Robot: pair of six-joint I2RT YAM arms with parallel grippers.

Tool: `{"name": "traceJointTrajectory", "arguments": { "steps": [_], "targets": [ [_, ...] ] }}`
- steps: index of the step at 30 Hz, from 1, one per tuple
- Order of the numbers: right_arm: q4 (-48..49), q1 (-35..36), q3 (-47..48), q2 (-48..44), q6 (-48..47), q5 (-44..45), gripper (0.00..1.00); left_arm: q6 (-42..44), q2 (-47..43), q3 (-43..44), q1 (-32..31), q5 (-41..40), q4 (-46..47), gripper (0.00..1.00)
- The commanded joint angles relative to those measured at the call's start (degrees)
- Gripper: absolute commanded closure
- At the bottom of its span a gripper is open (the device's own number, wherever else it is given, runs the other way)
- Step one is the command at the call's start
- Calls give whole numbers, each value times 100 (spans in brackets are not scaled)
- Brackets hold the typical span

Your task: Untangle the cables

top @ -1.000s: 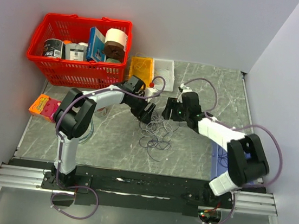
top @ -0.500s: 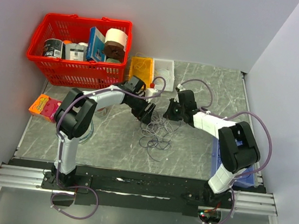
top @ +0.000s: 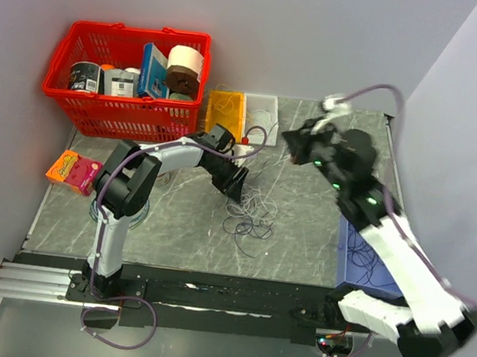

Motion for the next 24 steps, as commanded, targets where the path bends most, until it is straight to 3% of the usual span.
{"name": "traceJointTrajectory", "arguments": {
  "steps": [1,6,11,17,24],
  "targets": [
    [-587,-7,761,-886,-570,523,100,27,-119,170,-18,152,8,46],
    [-1387,-7,2025,-1064,-834,1331,100,45,-171,205,-18,100,17,44],
    [-1871,-111,3046,-898,-1412,2852,100,97,-285,100,-18,-5,78,43],
    [-2477,-200,5530,-90,-1826,2995,100,159,-321,-50,-18,-208,237,43],
    [-2328,-209,6326,218,-2098,3027,100,247,-365,-24,-18,-287,228,42]
  ]
}}
